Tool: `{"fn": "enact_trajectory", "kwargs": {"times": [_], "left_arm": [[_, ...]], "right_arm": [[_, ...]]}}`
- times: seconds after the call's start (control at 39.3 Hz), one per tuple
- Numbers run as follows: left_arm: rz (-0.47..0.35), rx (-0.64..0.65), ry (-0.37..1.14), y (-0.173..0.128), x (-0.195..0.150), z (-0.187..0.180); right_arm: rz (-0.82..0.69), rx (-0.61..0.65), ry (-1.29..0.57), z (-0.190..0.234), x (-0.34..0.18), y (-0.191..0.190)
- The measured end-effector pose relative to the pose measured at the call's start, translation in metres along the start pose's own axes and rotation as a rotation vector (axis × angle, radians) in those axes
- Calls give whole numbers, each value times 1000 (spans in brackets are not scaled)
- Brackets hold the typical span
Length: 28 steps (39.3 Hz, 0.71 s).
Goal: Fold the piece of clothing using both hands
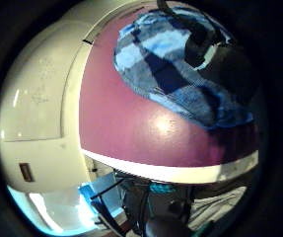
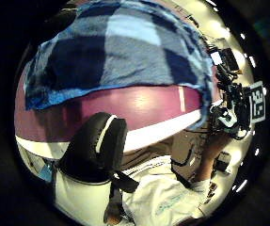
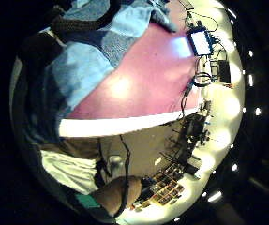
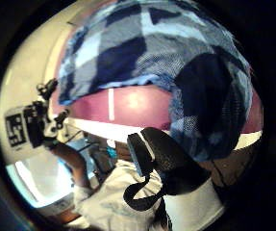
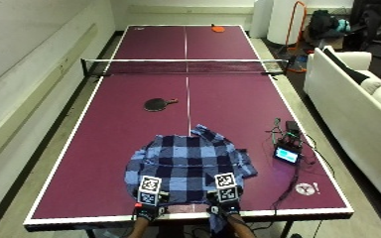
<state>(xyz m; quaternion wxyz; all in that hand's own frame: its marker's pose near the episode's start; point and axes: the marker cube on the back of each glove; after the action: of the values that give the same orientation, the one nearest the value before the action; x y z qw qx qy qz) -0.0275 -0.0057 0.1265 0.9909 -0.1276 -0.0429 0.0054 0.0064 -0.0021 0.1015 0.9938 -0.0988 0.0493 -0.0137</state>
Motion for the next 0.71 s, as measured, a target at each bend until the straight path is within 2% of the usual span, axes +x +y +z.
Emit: {"fn": "enact_trajectory", "kwargs": {"times": [0.13, 0.25, 0.36, 0.46, 0.48, 0.56, 0.71], "left_arm": [[2, 11, 83, -4, -14, 17], [-1, 146, 60, -13, -22, 23], [-19, 263, -48, -18, -26, 24], [-24, 392, -117, -18, -24, 14], [-21, 422, -125, -17, -24, 10], [5, 545, -123, -20, -25, -6], [54, 417, -16, 45, -23, -50]], "right_arm": [[-1, -13, -37, 18, 5, -12], [30, 64, -47, 20, 12, -18], [32, 246, 15, 18, 18, -28], [11, 522, 89, 8, 27, -53], [3, 525, 92, 10, 29, -52], [-29, 401, 70, 13, 36, -33], [-168, 156, -1, -37, 52, 22]]}}
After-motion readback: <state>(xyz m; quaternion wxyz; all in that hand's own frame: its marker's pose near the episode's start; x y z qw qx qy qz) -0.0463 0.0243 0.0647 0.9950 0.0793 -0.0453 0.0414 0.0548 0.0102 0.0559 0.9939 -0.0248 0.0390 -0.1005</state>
